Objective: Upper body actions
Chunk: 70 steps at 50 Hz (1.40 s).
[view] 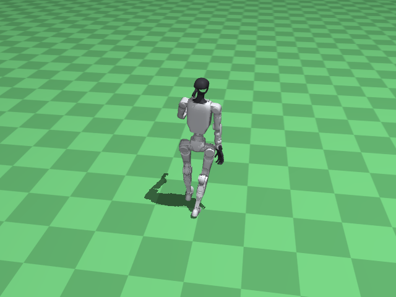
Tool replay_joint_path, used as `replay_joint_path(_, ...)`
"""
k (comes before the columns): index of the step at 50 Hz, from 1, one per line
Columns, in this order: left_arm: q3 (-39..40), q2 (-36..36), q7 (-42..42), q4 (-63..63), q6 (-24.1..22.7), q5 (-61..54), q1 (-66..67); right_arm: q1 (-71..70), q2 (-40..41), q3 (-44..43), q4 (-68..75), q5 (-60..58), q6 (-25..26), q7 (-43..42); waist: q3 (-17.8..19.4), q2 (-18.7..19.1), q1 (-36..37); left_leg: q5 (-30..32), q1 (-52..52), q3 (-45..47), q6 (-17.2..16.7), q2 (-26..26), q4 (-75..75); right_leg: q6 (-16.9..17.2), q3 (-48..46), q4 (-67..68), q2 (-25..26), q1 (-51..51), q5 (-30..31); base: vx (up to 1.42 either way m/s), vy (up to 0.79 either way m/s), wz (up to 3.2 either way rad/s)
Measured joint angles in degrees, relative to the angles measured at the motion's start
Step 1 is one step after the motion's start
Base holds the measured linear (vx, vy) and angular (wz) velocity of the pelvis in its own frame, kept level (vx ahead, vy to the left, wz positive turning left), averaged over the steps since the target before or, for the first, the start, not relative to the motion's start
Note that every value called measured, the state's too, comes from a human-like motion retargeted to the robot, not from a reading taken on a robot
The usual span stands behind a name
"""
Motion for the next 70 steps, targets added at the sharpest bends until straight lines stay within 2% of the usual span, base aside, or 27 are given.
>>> replay_joint_path(2, 0.8, 0.52, -0.46, -1.41, 0.22, -0.98, 0.87, -0.04, -0.08, -0.32, -0.29, 0.43, -0.66, 0.14, 0.5, -0.1, 0.59, 0.49, -1.0, 0.77, -1.53, 0.28, -0.39, -1.21, -2.01, -3.39, -0.48, 0.67, -1.94, -0.52, -0.2, 0.15)
replay_joint_path(5, 2.75, 2.03, -0.02, -2.37, 0.28, 0.05, 2.35, 0.0, -0.47, -0.77, -0.23, 2.32, -1.47, 0.65, 1.39, 0.04, 0.98, -1.0, -1.94, 1.24, -2.97, 0.54, -1.53, -2.89, 0.43, -6.01, 1.04, 0.06, -4.1, -0.54, -0.16, 0.13)
replay_joint_path(11, 9.01, 3.89, 4.44, 1.7, 1.71, 7.71, 5.98, -0.11, -2.32, -3.54, 1.13, 6.46, -1.57, 2.18, 3.11, -0.85, 0.78, -6.49, -3.26, 2.71, -1.53, -1.45, -2.84, -4.31, -1.24, -8.98, -0.5, -1.73, -2.44, -0.44, -0.07, 0.28)
replay_joint_path(13, 10.9, 3.02, 5.14, 5.55, 1.75, 7.71, 6.55, 0.46, -3.16, -4.49, 1.33, 8.19, -1.24, 2.66, 3.64, -0.91, 0.46, -6.74, -3.27, 1.35, -2.03, -2.49, -2.2, -4.59, -1.96, -9.78, -0.97, -2.3, -1.33, -0.45, -0.01, 0.53)
replay_joint_path(17, 14.86, 1.25, 1.42, 14.97, 1.86, 4.57, 6.48, 2.69, -4.71, -6.08, 1.34, 10.87, -0.9, 3.9, 3.63, -1.24, 0.84, -6.46, -2.69, 1.11, -2.88, -3.06, 2.47, -5.21, -3.85, -12.01, -2.18, -3.5, 0.77, -0.43, 0.0, 0.4)
replay_joint_path(20, 18.62, 0.67, -3.94, 21.98, 3.16, 2.58, 6.73, 4.01, -5.64, -6.71, 1.34, 10.8, -0.15, 5.08, 3.11, -1.42, 2.13, -6.69, -1.91, -1.91, -5.14, -3.42, 6.93, -5.18, -4.61, -13.35, -3.08, -4.74, 1.83, -0.29, 0.02, 0.01)
replay_joint_path(26, 26.64, 1.16, -9.33, 36.31, 5.73, 1.46, 9.7, 3.49, -6.24, -6.58, 1.34, 8.4, 1.45, 4.51, 1.85, -1.2, 1.92, -7.75, 2.86, -1.85, -8.96, -1.67, 13.39, -3.8, -3.07, -12.42, -4.5, -8.96, 2.47, -0.3, 0.07, -0.18)
replay_joint_path(32, 30.33, 2.08, -16.41, 50.27, 9.73, 3.26, 11.28, 3.37, -4.53, -6.24, 0.64, 10.85, -2.36, 3.1, 0.13, -2.18, 0.0, -6.82, 10.0, -0.31, -13.06, 0.06, 18.65, -1.51, -2.77, -10.71, -6.42, -12.43, 2.05, -0.26, 0.04, 0.14)
replay_joint_path(38, 30.36, 2.16, -21.55, 63.43, 14.28, 7.26, 11.5, 2.88, -3.19, -4.86, 0.33, 11.57, -4.24, 1.47, -1.88, -3.14, -2.43, -3.31, 16.41, 1.88, -15.75, 2.06, 22.63, 1.66, -4.68, -10.32, -9.24, -14.93, 2.17, -0.3, 0.1, 0.35)
replay_joint_path(43, 28.13, 1.61, -27.17, 71.23, 19.1, 8.59, 11.91, 1.67, -2.59, -3.89, -0.97, 10.22, -4.24, 0.17, -2.23, -3.58, -4.02, 4.45, 19.23, 2.44, -16.69, 3.05, 23.5, 3.4, -5.47, -9.52, -11.27, -17.3, 2.57, -0.38, 0.2, 0.35)
replay_joint_path(45, 27.95, 0.51, -29.44, 73.5, 21.03, 10.57, 12.11, 1.37, -2.36, -3.69, -2.83, 9.95, -4.62, -0.35, -1.86, -3.08, -4.42, 3.71, 19.99, 1.1, -18.71, 3.09, 20.92, 3.89, -5.74, -9.19, -11.38, -18.69, 3.34, -0.4, 0.22, 0.4)
replay_joint_path(47, 27.04, -0.41, -30.47, 75.09, 22.3, 11.56, 12.23, 1.48, -2.28, -3.3, -5.55, 10.08, -5.07, -0.48, -1.09, -2.22, -4.64, 3.84, 20.59, -2.13, -16.87, 2.31, 16.62, 4.47, -6.68, -9.11, -11.2, -19.6, 3.92, -0.47, 0.29, 0.34)
replay_joint_path(48, 26.18, -0.75, -30.75, 75.77, 22.68, 11.62, 12.29, 1.63, -2.24, -3.03, -7.29, 10.3, -5.37, -0.45, -0.72, -1.82, -4.79, 1.7, 21.04, -6.26, -16.39, 0.52, 14.69, 4.81, -6.97, -9.09, -11.19, -20.09, 4.23, -0.46, 0.28, 0.36)
replay_joint_path(51, 23.91, -1.71, -30.71, 76.76, 23.28, 12.71, 12.57, 2.25, -2.09, -1.92, -13.98, 10.99, -6.68, 0.18, 0.23, -0.84, -5.67, -7.68, 21.89, -5.29, -14.2, 1.48, 10.31, 5.99, -7.87, -8.8, -11.56, -22.2, 5.08, -0.47, 0.31, 0.38)
replay_joint_path(53, 22.98, -2.52, -30.26, 76.95, 23.96, 14.35, 12.83, 2.65, -2.03, -0.72, -19.01, 11.11, -7.91, 0.8, 0.92, -0.29, -6.02, -12.61, 22.52, -6.14, -10.7, 0.78, 6.82, 7.24, -8.49, -9.02, -11.79, -23.54, 5.31, -0.46, 0.3, 0.22)
replay_joint_path(56, 21.66, -3.35, -30.37, 77.47, 25.4, 16.28, 13.12, 3.32, -1.97, 1.5, -25.95, 10.89, -10.03, 2.41, 1.71, -0.17, -5.78, -17.08, 22.12, -5.08, -5.17, -0.39, 3.46, 6.98, -8.97, -9.73, -12.18, -25.4, 3.23, -0.58, 0.38, 0.05)
replay_joint_path(59, 20.28, -3.71, -31.82, 78.52, 27.16, 17.34, 13.44, 4.06, -2.01, 4.34, -31.26, 10.85, -13.15, 5.76, 2.41, -0.6, -5.3, -17.6, 21.51, -4.89, -2.96, -1.45, 1.34, 8.75, -14.98, -11.56, -13.91, -25.37, 0.17, -0.46, 0.22, 0.02)
replay_joint_path(63, 19.18, -4.1, -34.4, 80.04, 29.36, 18.18, 14.73, 4.97, -2.48, 8.77, -36.64, 9.66, -17.26, 11.32, 3.69, -1.66, -2.89, -16.26, 20.58, -4.15, -0.49, -3.01, -0.13, 14.17, -20.92, -12.63, -15.79, -24.37, -2.03, -0.36, 0.14, -0.33)
replay_joint_path(70, 17.84, -6.16, -33.36, 81.73, 30.34, 15.68, 19.53, 3.78, -3.9, 19.04, -42.13, 1.58, -22.25, 20.74, 4.66, 0.05, -1.93, -14.22, 18.31, -2.18, 1.01, -1.77, -1.93, 9.89, -17.18, -2.51, -14.64, -21.88, 0.45, -0.29, 0.14, -0.34)
